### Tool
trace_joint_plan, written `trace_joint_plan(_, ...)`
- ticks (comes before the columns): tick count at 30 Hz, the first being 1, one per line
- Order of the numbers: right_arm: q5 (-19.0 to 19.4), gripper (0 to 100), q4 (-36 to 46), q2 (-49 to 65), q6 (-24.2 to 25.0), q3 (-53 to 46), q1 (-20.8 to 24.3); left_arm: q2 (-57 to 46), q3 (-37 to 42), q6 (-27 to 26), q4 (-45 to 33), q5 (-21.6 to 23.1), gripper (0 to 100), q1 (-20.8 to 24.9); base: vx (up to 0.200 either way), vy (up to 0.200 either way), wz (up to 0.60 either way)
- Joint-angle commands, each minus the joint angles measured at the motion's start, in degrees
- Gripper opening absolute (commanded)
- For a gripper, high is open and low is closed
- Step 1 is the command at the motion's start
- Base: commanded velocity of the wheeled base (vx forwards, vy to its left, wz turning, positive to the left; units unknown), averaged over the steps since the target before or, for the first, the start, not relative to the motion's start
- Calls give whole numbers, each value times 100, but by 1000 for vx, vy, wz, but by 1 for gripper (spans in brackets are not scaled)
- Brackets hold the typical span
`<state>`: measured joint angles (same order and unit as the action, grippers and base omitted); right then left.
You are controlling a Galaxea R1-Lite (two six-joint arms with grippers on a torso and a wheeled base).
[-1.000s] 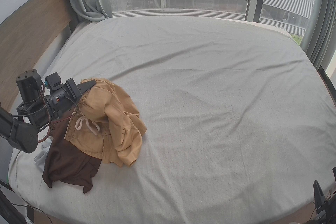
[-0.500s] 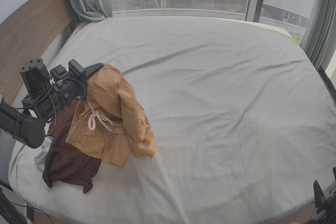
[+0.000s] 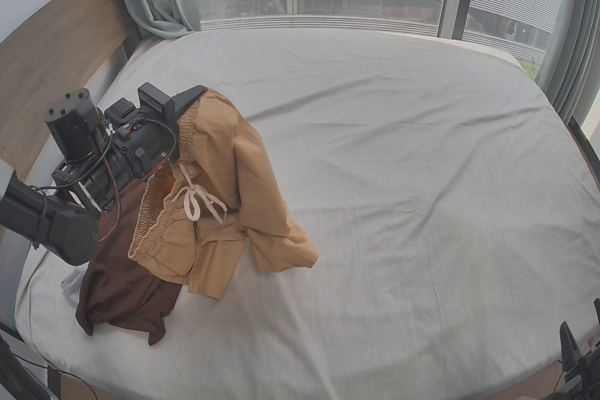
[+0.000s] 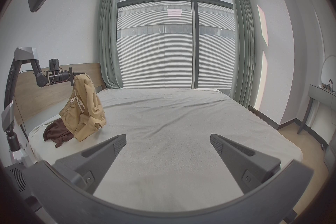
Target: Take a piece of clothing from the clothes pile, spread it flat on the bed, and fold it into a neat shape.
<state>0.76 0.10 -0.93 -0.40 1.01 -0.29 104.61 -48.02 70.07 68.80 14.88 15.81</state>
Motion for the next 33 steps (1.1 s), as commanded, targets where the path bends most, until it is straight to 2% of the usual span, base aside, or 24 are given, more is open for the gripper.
trace_joint_plan(1,4,100,-1,75,-4,-101,3,130,-67,24,98,-21,0,89,0,0,0)
trace_joint_plan(10,4,100,8,75,-4,-101,3,-72,12,481,81,-21,0,643,0,0,0)
trace_joint_plan(20,4,100,8,75,-4,-101,3,165,38,455,160,-29,0,950,0,0,0)
trace_joint_plan(27,4,100,8,75,-4,-101,3,921,284,24,1250,-161,0,1117,0,0,0)
trace_joint_plan(33,4,100,17,75,-13,-92,3,947,249,112,1329,-144,0,1310,0,0,0)
